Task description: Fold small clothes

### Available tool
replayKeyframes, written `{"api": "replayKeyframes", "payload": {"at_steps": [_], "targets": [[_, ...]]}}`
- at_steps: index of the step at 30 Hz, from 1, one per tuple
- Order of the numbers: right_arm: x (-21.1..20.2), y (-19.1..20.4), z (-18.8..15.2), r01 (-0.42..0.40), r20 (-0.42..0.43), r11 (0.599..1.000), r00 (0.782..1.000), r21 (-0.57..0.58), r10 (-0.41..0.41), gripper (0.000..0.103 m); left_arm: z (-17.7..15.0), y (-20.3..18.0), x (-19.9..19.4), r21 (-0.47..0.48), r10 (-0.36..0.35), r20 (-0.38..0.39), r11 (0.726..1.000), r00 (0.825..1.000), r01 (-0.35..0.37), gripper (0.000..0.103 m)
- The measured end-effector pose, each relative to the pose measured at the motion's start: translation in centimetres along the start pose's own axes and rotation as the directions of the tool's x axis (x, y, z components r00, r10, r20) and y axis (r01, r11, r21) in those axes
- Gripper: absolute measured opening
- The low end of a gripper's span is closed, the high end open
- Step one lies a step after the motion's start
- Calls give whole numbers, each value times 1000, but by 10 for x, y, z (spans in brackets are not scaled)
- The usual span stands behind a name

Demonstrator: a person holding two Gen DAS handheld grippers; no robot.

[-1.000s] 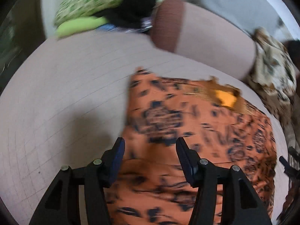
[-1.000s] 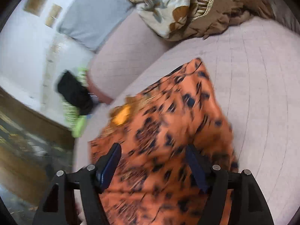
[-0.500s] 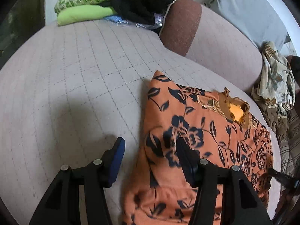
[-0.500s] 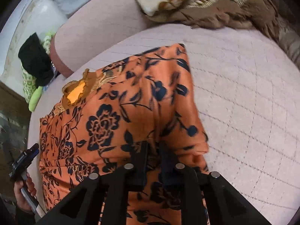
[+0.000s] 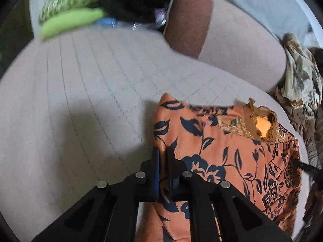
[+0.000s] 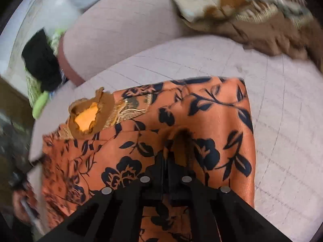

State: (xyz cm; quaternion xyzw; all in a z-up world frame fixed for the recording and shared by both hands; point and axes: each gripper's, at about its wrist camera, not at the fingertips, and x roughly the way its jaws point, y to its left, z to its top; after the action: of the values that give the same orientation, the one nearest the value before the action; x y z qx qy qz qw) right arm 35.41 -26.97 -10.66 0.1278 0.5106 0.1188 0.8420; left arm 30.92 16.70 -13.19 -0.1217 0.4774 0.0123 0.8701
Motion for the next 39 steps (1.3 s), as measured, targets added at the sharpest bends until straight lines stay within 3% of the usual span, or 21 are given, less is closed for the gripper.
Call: {"api": "replayKeyframes", "payload": {"at_steps": [4, 6, 7, 8, 11, 13, 14, 15, 16, 18, 20, 22, 24, 26, 27, 29, 31, 32, 34, 36, 39], "targets": [[-19, 2, -1, 102, 83, 994, 992, -31, -99, 4, 11, 4, -16, 28, 69, 104, 997, 992, -73, 0], [-1, -12, -3, 120, 15, 993, 993, -1, -119, 7, 7, 23, 6, -37, 98, 16, 995, 995, -97, 0], [5, -21, -6, 79, -14, 997, 997, 28, -78, 8, 2, 31, 11, -62, 93, -8, 994, 996, -94, 0], [0, -24, -9, 62, 14, 997, 998, 39, -63, 8, -2, 34, 12, -80, 73, -12, 994, 997, -73, 0], [-20, -22, -15, 64, 47, 997, 997, 36, -65, 16, -15, 35, -7, -105, -33, 19, 994, 999, 35, 2], [-38, -16, -19, 60, 104, 998, 993, 19, -62, 33, -21, 28, -22, -83, -72, 54, 994, 996, 76, 14], [-48, -13, -22, 39, 131, 999, 991, 23, -41, 39, -25, 22, -31, -64, -100, 70, 992, 992, 105, 29], [-55, -10, -23, 3, 149, 1000, 989, 31, -8, 54, -30, 15, -39, -49, -133, 79, 989, 988, 137, 42], [-62, -6, -26, -54, 170, 998, 984, 31, 48, 63, -34, 9, -44, -34, -158, 83, 986, 984, 162, 45], [-63, 7, -31, -158, 161, 987, 974, -12, 158, 64, -40, -6, -44, 21, -201, 74, 980, 977, 200, 46], [-45, 14, -33, -239, 76, 971, 968, -14, 239, 64, -49, -18, -28, 72, -147, 9, 987, 989, 146, 46], [-15, 1, -39, -202, -24, 977, 979, 62, 204, 62, -55, -14, -4, 75, 33, -39, 997, 999, -30, 45], [-10, -26, -46, -203, 3, 959, 978, 199, 206, 48, -56, -1, -3, 23, 62, -13, 998, 998, -62, 47], [-30, -32, -54, -203, 59, 950, 979, 238, 194, 52, -57, -1, -14, 22, 120, 5, 992, 993, -120, 47], [-38, -28, -59, -182, 69, 960, 983, 212, 171, 60, -57, -2, -18, 30, 132, 16, 991, 991, -133, 47], [-46, -19, -66, -207, 78, 967, 977, 151, 197, 66, -61, -5, -31, 31, 109, 35, 993, 993, -111, 46], [-39, -22, -73, -185, 25, 971, 983, 154, 184, 66, -67, -10, -37, 33, 83, 36, 996, 996, -84, 47], [-36, -31, -76, -180, 4, 960, 983, 213, 184, 64, -71, -12, -36, 45, 102, 14, 994, 995, -102, 48], [-54, -36, -81, -199, 45, 937, 980, 286, 194, 67, -80, -6, -24, 32, 125, -103, 992, 987, -123, 49], [-89, -26, -91, -210, 111, 950, 976, 233, 189, 67, -84, 0, -41, -19, 104, -68, 994, 992, -106, 48], [-122, -18, -113, -234, 132, 954, 969, 189, 211, 67, -101, 1, -86, -29, 45, 20, 999, 999, -45, 53]]}}
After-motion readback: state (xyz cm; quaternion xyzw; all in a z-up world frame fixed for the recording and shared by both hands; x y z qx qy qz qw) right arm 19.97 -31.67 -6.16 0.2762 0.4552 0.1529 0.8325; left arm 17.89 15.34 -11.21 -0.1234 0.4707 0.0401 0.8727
